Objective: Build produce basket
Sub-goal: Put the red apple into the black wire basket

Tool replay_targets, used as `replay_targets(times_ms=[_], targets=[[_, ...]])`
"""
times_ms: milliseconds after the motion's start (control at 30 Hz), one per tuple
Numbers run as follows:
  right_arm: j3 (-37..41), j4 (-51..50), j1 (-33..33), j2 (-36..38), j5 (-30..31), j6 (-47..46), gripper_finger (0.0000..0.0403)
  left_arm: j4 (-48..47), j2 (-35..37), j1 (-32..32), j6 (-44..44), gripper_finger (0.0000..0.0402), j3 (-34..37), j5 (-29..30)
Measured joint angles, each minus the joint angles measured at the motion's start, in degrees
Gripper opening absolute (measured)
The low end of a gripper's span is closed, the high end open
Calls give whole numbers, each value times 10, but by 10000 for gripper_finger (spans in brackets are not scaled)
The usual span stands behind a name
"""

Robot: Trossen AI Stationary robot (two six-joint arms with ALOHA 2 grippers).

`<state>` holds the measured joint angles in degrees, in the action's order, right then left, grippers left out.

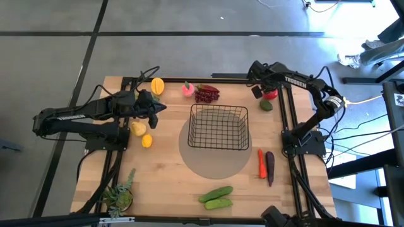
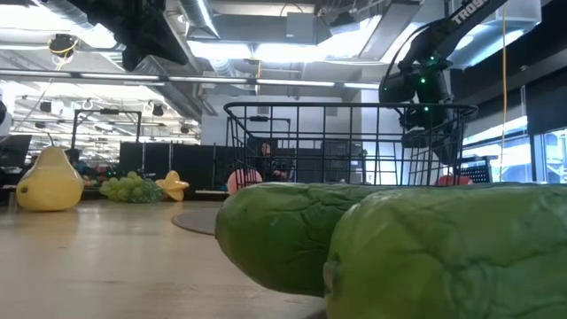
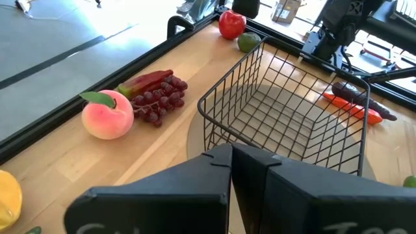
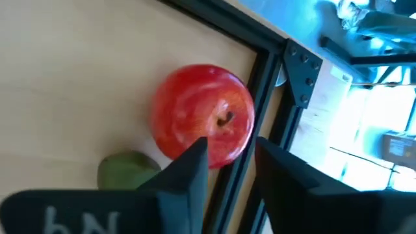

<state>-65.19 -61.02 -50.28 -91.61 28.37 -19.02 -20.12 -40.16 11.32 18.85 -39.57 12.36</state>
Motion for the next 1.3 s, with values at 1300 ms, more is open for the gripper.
replay_targets(times_ms=[1300], targets=[[-2, 26, -53, -43, -21, -61, 102, 0, 0, 0, 0, 0, 0, 0]])
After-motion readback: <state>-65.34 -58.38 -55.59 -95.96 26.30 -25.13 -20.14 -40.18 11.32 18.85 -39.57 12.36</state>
